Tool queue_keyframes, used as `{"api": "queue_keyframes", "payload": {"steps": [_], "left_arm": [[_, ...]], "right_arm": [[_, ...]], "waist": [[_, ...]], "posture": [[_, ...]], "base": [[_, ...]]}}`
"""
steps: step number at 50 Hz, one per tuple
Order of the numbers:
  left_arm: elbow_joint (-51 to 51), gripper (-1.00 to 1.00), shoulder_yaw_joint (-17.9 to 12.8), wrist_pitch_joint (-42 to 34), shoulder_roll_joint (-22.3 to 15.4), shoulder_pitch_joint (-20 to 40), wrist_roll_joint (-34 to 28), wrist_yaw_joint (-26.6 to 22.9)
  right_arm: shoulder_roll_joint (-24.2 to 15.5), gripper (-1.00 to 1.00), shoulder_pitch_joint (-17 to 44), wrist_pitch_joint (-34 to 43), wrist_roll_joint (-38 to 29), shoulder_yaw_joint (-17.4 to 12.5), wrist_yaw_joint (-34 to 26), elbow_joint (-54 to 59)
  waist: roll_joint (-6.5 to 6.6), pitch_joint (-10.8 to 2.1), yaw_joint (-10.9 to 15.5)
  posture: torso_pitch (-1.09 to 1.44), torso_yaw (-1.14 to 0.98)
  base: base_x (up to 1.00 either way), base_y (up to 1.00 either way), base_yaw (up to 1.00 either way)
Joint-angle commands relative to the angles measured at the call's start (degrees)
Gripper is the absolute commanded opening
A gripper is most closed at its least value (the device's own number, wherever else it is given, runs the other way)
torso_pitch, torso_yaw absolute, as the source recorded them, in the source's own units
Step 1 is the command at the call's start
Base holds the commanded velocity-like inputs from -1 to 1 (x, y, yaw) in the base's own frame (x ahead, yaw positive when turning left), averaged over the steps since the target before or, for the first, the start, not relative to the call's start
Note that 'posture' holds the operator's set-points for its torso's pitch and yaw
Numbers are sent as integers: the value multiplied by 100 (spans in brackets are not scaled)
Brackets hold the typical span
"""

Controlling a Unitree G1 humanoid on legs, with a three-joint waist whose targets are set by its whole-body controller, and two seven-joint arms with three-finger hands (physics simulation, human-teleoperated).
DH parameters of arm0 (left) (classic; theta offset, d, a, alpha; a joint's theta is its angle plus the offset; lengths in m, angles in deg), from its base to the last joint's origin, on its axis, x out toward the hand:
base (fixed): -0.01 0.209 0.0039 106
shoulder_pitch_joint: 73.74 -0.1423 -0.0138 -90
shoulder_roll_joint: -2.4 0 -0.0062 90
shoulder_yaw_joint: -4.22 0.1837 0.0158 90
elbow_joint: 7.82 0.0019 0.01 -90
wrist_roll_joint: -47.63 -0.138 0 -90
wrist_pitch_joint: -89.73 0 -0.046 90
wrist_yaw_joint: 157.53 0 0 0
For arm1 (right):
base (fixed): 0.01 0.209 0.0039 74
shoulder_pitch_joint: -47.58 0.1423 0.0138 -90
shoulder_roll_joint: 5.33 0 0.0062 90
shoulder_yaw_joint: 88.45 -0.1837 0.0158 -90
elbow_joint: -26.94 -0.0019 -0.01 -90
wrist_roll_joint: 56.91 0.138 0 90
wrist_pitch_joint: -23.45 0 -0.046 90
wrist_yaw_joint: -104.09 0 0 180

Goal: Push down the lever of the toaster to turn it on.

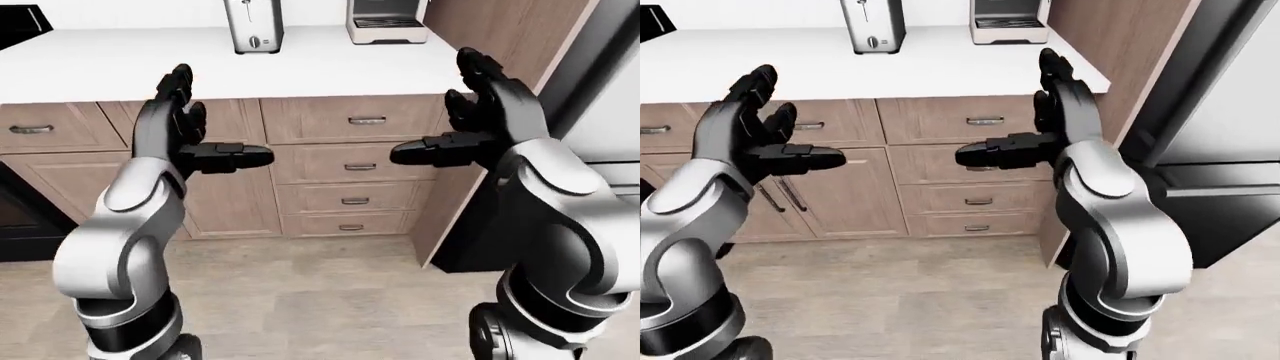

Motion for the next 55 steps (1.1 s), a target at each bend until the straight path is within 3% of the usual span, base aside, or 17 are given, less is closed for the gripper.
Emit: {"api": "queue_keyframes", "payload": {"steps": [1,11,12,13,16,19,23,26,29,32,34,36,38,42,44,46,55], "left_arm": [[-97,100,-52,-41,-115,348,101,63],[98,100,37,-252,-294,804,211,136],[106,100,47,-251,-292,807,217,131],[91,100,43,-286,-289,830,229,138],[131,100,69,-359,-301,967,240,149],[143,100,54,-387,-318,1037,261,149],[64,100,23,-466,-314,1035,306,173],[69,100,5,-430,-315,1026,330,190],[0,100,1,-502,-321,1015,371,214],[6,100,-7,-483,-330,1000,388,223],[34,100,4,-455,-331,1004,393,227],[61,100,17,-444,-330,1024,399,233],[51,100,24,-482,-334,1060,413,245],[4,100,14,-508,-341,1040,432,259],[10,100,19,-510,-348,1042,434,256],[15,100,-2,-550,-367,1091,449,256],[-35,100,-70,-654,-419,1143,550,298]], "right_arm": [[-90,100,282,-14,17,-50,23,-88],[-276,100,626,219,97,-103,-17,-15],[-296,100,663,251,103,-81,-30,1],[-321,100,663,234,98,-47,-47,32],[-494,100,1032,293,83,-73,-126,293],[-439,100,987,286,63,-39,-123,264],[-433,100,1019,403,52,-65,-145,192],[-383,100,1036,428,41,-73,-132,161],[-371,100,961,413,31,-48,-143,137],[-394,100,1019,491,29,-74,-163,109],[-395,100,999,513,20,-75,-170,61],[-390,100,1004,534,14,-73,-179,46],[-388,100,1011,525,4,-86,-186,63],[-380,100,1059,581,-4,-67,-200,45],[-377,100,1065,588,-12,-71,-204,42],[-376,100,1097,611,-20,-61,-207,46],[-279,100,1156,568,-51,3,-179,120]], "waist": [[7,-125,-2],[15,-99,1],[44,-241,-22],[8,-243,-27],[68,-214,-39],[208,-189,-57],[248,-175,-89],[169,-211,-99],[26,-155,-78],[-278,-179,-45],[-144,-155,-65],[-239,-175,-43],[-211,-209,-40],[-53,-110,-34],[119,-102,-60],[508,-197,-97],[77,-132,-110]], "posture": [[0,0],[0,0],[0,0],[0,0],[0,0],[0,0],[0,0],[0,0],[0,0],[0,0],[0,0],[0,0],[0,0],[0,0],[0,0],[0,0],[0,0]], "base": [[0,0,0],[0,0,0],[0,12,0],[0,12,0],[0,13,0],[0,15,0],[0,15,0],[0,15,0],[0,16,0],[0,15,0],[0,15,0],[0,15,0],[0,18,0],[0,19,0],[0,20,0],[0,21,0],[0,22,0]]}}
